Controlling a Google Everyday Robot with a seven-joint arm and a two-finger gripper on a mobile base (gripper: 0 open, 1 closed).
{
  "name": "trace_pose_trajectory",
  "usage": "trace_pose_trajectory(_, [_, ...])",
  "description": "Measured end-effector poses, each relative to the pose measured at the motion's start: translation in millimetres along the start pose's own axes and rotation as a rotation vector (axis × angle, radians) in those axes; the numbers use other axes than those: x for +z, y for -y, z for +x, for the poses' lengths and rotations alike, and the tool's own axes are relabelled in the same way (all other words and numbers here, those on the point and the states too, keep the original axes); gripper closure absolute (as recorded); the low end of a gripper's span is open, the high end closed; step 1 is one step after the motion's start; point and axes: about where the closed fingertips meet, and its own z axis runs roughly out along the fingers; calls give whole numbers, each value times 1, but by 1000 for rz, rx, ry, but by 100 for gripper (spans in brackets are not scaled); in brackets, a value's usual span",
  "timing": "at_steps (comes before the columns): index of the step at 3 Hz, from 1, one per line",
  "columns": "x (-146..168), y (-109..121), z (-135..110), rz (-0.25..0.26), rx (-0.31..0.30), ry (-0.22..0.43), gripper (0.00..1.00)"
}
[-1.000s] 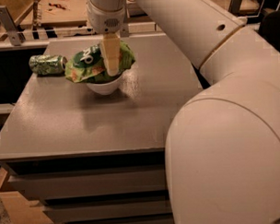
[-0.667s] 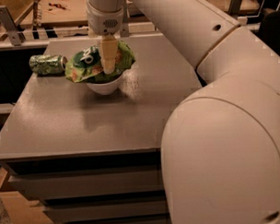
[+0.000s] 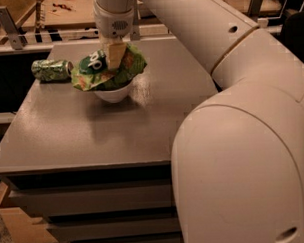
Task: Pick green rice chip bag from white bowl and place on counter
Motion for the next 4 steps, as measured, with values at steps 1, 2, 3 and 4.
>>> trace_pose_trajectory(1, [-17, -2, -1, 30, -1, -3, 99])
trace_pose_trajectory(2, [-39, -5, 3, 74, 12, -9, 100])
trace_pose_trajectory(3, [-64, -14, 11, 107, 43, -6, 100])
trace_pose_trajectory(4, [-84, -32, 17, 109, 77, 1, 100])
